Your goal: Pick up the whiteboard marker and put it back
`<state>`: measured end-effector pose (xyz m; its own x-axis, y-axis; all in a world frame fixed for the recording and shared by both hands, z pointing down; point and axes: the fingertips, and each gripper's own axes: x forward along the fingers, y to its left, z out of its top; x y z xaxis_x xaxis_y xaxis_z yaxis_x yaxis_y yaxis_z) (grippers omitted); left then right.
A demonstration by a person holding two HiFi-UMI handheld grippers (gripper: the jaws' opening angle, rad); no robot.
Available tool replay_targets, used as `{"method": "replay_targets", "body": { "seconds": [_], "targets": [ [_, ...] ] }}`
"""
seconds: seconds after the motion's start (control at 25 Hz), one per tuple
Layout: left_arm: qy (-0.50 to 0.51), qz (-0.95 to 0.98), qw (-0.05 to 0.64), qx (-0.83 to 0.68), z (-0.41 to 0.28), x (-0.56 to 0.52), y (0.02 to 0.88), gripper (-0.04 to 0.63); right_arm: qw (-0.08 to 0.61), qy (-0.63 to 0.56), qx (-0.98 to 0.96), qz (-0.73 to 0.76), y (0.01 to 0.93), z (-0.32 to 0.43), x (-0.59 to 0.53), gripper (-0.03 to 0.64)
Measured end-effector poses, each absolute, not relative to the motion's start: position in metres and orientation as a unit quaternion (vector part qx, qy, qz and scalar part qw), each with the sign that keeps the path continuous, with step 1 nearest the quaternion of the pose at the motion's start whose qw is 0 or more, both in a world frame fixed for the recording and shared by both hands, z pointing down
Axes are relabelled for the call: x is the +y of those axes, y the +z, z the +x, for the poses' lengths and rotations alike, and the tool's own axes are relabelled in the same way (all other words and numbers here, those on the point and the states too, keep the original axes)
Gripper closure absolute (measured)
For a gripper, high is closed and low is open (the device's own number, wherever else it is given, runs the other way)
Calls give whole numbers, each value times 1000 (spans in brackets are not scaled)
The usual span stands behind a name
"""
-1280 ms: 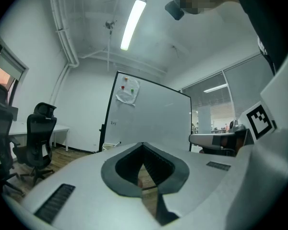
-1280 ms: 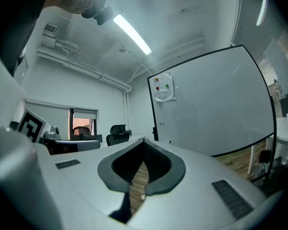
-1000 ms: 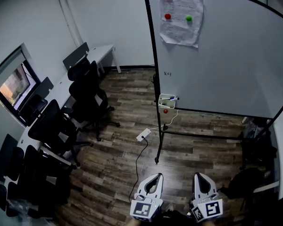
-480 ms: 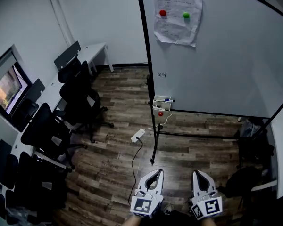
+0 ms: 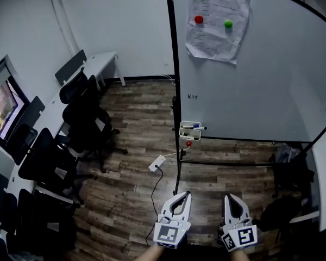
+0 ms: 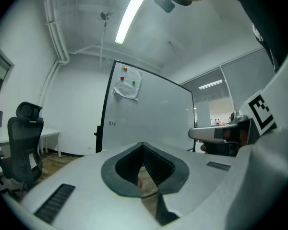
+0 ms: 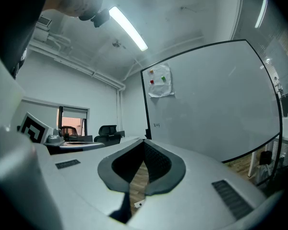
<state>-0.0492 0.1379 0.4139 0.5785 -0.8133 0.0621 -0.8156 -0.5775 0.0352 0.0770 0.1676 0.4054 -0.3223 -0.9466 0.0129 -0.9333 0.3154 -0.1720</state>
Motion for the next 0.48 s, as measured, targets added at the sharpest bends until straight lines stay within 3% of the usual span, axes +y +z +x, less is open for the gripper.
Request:
{"method": "replay_targets", "body": {
  "seconds": [0.48],
  "targets": [
    [22,906,19,-423,-84,83,421,586,45,-79,782,-616,409,43,120,604]
  ]
}}
